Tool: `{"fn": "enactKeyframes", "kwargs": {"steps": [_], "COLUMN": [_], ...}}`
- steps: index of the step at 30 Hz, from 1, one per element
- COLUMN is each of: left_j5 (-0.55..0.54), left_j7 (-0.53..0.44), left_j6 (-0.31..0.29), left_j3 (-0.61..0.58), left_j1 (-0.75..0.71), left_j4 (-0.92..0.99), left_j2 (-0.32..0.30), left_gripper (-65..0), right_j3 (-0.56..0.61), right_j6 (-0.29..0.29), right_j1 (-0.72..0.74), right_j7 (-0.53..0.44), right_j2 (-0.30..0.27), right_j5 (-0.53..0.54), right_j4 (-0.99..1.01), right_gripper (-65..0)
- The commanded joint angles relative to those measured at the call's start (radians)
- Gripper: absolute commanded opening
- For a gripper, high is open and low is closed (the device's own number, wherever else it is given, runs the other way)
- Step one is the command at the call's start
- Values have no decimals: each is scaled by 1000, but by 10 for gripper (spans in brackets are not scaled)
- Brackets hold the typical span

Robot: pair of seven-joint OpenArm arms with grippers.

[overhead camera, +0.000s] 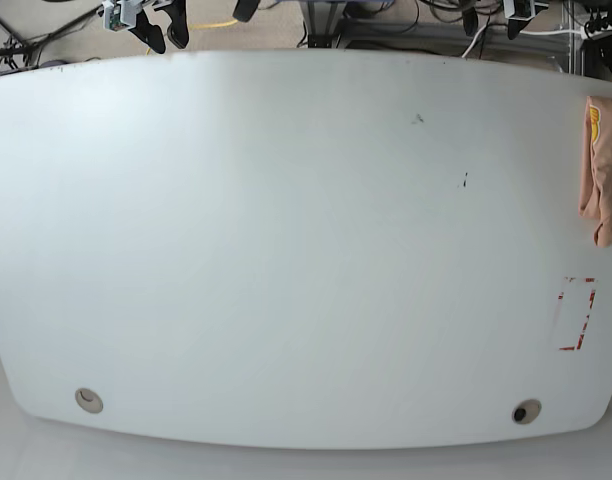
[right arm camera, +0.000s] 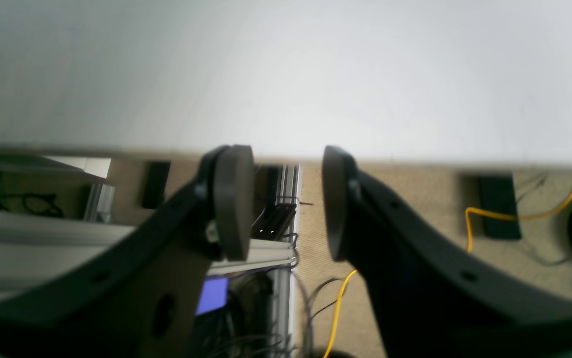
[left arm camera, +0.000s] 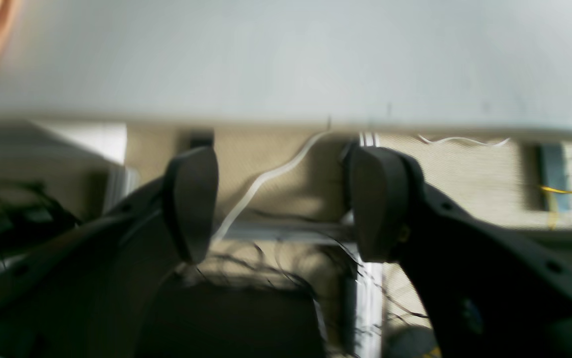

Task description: Fold the T-shirt properly

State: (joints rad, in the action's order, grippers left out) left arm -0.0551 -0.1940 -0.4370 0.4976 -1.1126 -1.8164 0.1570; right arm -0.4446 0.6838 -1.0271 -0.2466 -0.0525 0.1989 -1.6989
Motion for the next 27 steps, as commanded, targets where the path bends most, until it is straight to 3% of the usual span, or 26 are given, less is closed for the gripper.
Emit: {"fn": "enactKeyframes", "kwargs": {"steps": [1,6,8,11,15,21,27], "left_j5": [-62,-67,-62,-61,-61,-59,-59], "left_j7": [-23,-25,-25,-25,-35,-101,-98], "left_j6": [0,0,0,0,0,11,65], "left_j3": [0,-60,-93,-138,-192,-314,-425], "left_j1": [-53,-31,32,131,286,477,675], "left_j4": [33,267,402,613,915,1249,1493], "left_j2": [-9,-95,-144,-199,-257,-313,-325], "left_gripper": [-267,-268,-300,-354,-365,-365,-364], "right_j3": [0,96,135,186,244,270,269], "right_j6": [14,11,3,-43,-134,-247,-289], "right_j1": [-58,-101,-89,-42,60,228,419], "right_j7": [-64,-113,-138,-162,-184,-191,-188], "right_j2": [19,15,12,9,-11,-11,-28], "right_j5": [9,4,4,-3,-71,-164,-178], "right_j4": [32,173,259,382,563,808,1061], "right_gripper": [-433,-433,-433,-433,-433,-433,-431]}}
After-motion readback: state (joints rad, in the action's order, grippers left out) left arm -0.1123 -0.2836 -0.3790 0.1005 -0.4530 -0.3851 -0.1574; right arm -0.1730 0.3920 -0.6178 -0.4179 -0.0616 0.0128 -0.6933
